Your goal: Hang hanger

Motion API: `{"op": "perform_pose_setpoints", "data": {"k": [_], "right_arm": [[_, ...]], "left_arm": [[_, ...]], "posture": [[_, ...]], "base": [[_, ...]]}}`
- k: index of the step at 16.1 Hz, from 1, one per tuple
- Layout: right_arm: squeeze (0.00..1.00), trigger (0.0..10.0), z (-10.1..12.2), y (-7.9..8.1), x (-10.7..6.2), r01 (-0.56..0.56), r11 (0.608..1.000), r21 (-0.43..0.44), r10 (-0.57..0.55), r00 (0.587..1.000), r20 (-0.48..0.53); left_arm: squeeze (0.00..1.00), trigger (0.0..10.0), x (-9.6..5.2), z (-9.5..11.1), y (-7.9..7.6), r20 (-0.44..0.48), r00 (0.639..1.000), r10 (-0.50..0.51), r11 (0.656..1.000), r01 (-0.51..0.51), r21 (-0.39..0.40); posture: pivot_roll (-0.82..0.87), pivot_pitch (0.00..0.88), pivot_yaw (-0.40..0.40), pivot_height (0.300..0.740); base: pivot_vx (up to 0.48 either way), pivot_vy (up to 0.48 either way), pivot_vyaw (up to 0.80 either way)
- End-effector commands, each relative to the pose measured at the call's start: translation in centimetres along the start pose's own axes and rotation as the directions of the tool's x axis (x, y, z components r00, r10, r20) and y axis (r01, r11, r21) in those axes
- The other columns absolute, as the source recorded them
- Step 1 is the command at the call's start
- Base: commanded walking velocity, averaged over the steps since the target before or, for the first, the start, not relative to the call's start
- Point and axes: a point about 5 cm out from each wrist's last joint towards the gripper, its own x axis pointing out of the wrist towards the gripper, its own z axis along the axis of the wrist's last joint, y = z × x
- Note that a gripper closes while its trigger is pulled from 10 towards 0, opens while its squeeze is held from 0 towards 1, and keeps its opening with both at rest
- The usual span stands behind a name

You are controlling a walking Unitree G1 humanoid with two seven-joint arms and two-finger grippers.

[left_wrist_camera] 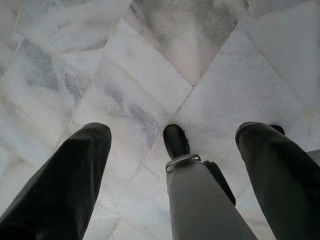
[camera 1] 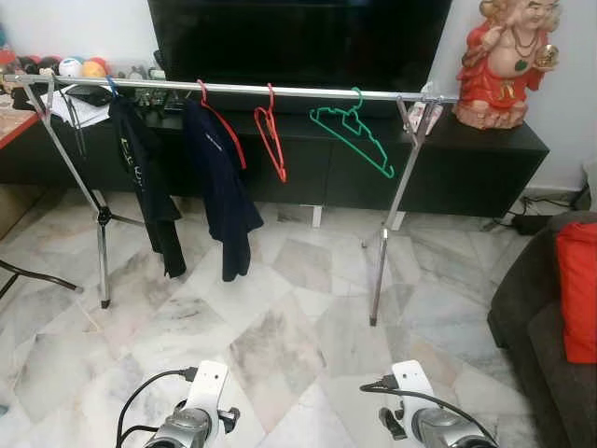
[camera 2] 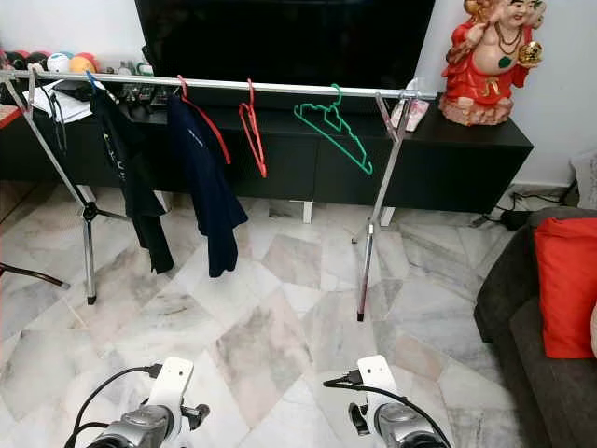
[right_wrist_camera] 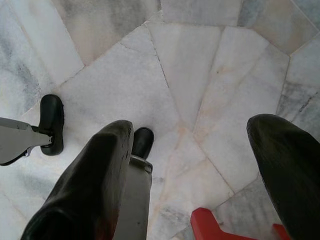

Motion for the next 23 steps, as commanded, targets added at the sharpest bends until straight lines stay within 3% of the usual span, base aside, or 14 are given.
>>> {"op": "perform_pose_setpoints", "data": {"k": [1,14,17,23], "right_arm": [[0.0,10.0,0.3,0.0,0.0,0.0,1.0,0.012,0.0,1.0,0.009],[0.0,10.0,0.3,0.0,0.0,0.0,1.0,0.012,0.0,1.0,0.009],[0.0,10.0,-2.4,1.0,0.2,0.05,0.981,0.189,-0.039,0.997,-0.065],[0.0,10.0,-2.5,1.0,0.2,0.055,0.976,0.209,-0.042,0.997,-0.065]], "left_arm": [[0.0,10.0,0.0,-0.1,0.1,-0.011,1.0,0.008,1.0,-0.008,0.022],[0.0,10.0,0.0,-0.1,0.1,-0.011,1.0,0.008,1.0,-0.008,0.022],[0.0,10.0,-0.3,-3.0,0.6,-0.071,0.997,0.029,0.998,-0.033,-0.059],[0.0,10.0,-0.3,-3.2,0.6,-0.076,0.997,0.034,0.997,-0.039,-0.072]], "posture": [[-0.06,0.0,-0.03,0.74],[-0.06,0.0,-0.03,0.74],[-0.07,0.0,-0.016,0.74],[-0.06,0.0,-0.028,0.74]], "base": [[0.0,0.0,0.0],[0.0,0.0,0.0],[0.0,0.0,0.0],[0.0,0.0,0.0]]}}
